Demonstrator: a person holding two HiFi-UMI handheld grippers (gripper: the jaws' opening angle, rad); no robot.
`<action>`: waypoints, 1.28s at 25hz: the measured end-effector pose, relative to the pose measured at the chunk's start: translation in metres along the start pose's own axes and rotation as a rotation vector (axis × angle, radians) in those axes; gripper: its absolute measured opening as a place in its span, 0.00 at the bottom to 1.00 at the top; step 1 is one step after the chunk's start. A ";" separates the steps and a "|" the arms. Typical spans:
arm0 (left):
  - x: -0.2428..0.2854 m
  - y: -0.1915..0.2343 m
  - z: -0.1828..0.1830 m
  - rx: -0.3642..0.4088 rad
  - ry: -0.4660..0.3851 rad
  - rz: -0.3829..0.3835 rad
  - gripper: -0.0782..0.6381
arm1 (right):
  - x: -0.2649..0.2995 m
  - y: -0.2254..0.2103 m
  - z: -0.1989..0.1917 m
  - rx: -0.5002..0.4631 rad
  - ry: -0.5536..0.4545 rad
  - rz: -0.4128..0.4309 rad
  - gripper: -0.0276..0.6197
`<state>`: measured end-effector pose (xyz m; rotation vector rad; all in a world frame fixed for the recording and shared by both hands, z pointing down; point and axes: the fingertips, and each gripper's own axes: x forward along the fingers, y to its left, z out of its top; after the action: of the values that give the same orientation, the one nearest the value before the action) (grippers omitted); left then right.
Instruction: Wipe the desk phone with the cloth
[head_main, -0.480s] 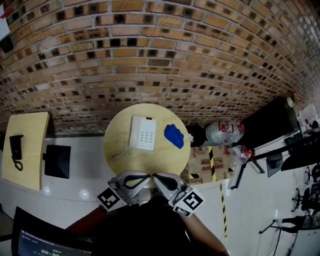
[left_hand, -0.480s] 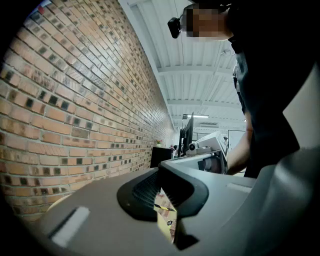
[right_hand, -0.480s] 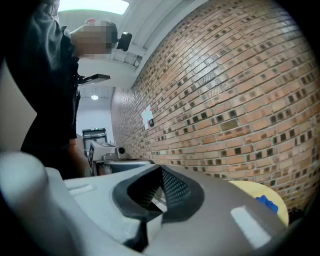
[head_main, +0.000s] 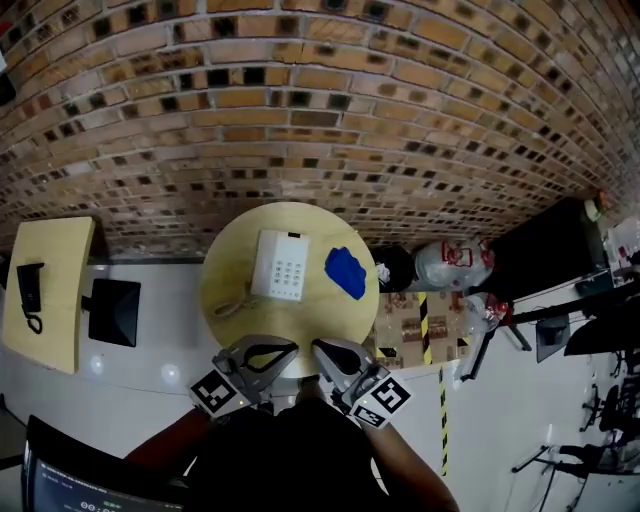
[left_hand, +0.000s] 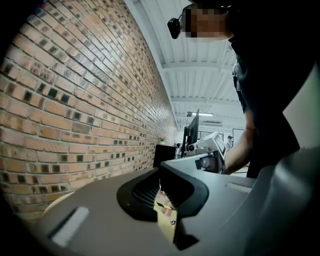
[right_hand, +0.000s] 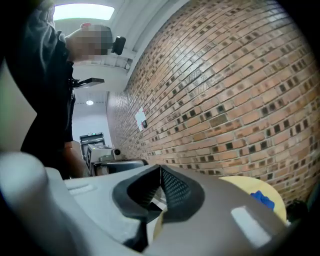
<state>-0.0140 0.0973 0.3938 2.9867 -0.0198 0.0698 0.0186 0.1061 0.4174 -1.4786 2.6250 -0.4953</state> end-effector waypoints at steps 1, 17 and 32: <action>0.004 0.002 -0.002 -0.001 0.005 0.005 0.11 | 0.001 -0.006 0.000 -0.007 0.006 -0.003 0.05; 0.064 0.042 -0.015 -0.015 0.054 0.091 0.11 | 0.017 -0.139 -0.037 -0.084 0.208 -0.062 0.32; 0.100 0.078 -0.046 -0.039 0.108 0.178 0.11 | 0.048 -0.334 -0.184 -0.069 0.597 -0.242 0.37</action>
<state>0.0824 0.0265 0.4560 2.9296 -0.2713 0.2485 0.2233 -0.0512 0.7027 -1.9322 2.9098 -1.0198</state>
